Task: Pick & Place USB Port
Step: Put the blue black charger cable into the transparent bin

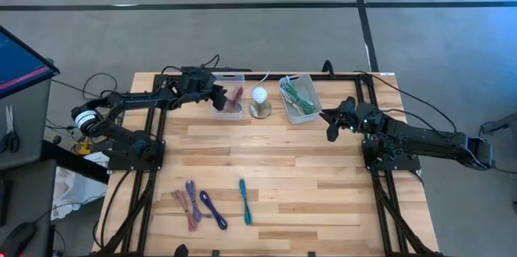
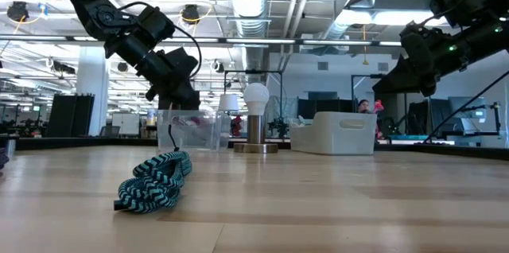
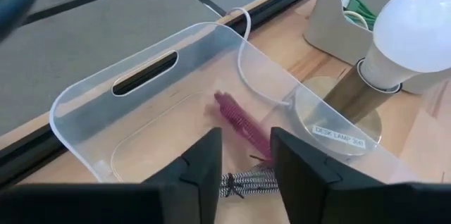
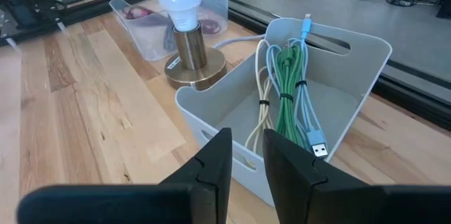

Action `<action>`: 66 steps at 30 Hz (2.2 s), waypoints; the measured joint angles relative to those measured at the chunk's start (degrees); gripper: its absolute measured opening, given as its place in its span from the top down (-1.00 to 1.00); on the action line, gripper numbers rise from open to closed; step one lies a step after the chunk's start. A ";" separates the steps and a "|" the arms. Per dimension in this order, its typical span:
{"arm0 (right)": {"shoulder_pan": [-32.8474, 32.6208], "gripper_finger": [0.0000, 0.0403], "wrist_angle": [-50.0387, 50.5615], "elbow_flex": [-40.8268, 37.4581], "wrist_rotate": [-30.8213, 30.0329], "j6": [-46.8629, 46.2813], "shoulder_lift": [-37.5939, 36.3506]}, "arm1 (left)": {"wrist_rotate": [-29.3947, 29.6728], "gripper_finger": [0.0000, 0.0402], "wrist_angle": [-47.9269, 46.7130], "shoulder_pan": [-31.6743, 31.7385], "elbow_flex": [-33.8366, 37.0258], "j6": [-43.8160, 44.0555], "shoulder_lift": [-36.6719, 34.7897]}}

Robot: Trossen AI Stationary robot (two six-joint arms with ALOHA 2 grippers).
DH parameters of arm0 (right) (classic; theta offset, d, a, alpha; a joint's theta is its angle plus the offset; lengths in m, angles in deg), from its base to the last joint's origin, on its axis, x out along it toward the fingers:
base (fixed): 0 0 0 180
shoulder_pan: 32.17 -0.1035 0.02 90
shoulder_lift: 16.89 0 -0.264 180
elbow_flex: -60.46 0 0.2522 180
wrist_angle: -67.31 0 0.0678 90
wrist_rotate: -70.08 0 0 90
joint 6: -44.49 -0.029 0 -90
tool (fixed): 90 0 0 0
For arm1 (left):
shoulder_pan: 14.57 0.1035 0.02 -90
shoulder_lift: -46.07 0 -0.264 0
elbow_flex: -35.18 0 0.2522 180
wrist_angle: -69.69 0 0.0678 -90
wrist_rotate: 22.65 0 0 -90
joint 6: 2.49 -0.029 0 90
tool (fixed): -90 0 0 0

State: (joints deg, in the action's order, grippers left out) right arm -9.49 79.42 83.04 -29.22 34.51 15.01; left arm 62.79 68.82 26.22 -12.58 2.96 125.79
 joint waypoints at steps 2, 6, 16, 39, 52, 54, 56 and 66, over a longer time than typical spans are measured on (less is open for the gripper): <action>0.00 0.63 0.01 0.00 0.00 0.00 0.00 | -0.11 0.39 0.15 0.00 0.00 -0.62 -0.02; -0.01 0.63 0.16 0.01 0.00 0.00 0.00 | -4.62 0.42 0.61 -0.27 0.00 -3.93 -1.28; -0.04 0.63 2.29 0.02 0.01 -0.13 0.00 | -16.69 0.59 -6.08 -9.29 0.00 -22.51 -12.27; 0.00 0.63 2.12 0.02 0.02 -0.59 0.00 | 24.14 0.58 -8.14 -40.69 -1.67 -62.63 -13.25; 0.00 0.63 2.08 0.02 0.02 -0.61 0.00 | 24.24 0.44 -13.48 -40.70 -6.86 -57.55 -13.22; 0.00 0.63 2.08 0.02 0.02 -1.11 -0.01 | 24.26 0.32 -13.47 -40.70 -6.89 -57.51 -12.67; 0.00 0.63 2.07 0.02 0.04 -1.71 -0.01 | 24.20 0.19 -14.25 -40.70 -6.91 -57.58 -11.77; -0.02 0.63 2.10 0.07 0.04 -2.09 -0.01 | 27.29 0.23 -22.85 -44.68 -8.30 -73.26 0.20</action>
State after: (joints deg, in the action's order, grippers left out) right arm -9.51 81.52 83.10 -29.19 32.42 14.99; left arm 90.08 45.98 -18.46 -20.88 -70.30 125.99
